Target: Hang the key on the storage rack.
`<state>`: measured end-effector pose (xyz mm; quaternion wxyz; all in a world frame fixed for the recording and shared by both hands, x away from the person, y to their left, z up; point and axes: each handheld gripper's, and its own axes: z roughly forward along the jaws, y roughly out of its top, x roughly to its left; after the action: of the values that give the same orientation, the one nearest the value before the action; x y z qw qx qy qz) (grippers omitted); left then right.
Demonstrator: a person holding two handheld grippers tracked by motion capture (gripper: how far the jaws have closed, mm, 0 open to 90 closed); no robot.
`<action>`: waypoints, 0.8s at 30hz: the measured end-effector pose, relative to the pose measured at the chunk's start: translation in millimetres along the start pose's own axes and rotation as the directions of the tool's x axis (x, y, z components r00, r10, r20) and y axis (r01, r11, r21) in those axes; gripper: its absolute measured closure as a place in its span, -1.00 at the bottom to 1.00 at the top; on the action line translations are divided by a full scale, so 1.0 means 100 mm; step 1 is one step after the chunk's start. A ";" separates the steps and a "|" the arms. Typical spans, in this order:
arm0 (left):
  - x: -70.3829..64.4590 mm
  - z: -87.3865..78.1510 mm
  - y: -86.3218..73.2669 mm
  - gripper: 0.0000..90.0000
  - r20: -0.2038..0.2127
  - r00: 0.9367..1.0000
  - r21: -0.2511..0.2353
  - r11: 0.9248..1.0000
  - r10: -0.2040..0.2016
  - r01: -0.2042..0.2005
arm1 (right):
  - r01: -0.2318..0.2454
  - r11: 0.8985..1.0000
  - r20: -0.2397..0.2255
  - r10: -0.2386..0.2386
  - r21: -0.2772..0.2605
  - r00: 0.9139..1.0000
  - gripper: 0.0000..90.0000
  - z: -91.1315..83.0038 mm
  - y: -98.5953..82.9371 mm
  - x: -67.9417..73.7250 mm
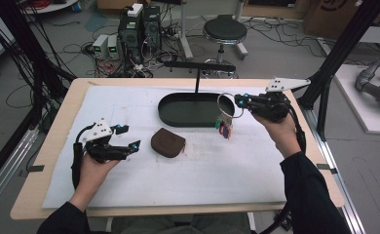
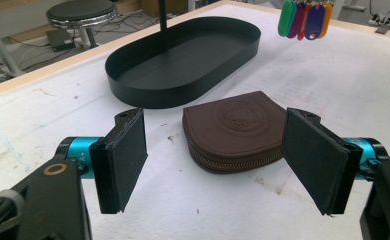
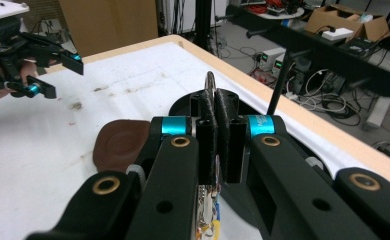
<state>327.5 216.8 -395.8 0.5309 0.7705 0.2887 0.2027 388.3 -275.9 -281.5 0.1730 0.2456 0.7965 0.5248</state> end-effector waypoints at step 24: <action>0.02 -0.04 -0.01 -0.42 -0.037 0.999 -0.005 1.000 0.011 -0.012 | -0.023 1.000 0.095 0.022 0.008 0.995 0.97 0.35 0.16 -0.41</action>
<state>326.1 221.2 -395.2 0.5262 0.7669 0.2936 0.2209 444.2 -267.6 -279.3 0.2037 0.2802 0.7867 0.5110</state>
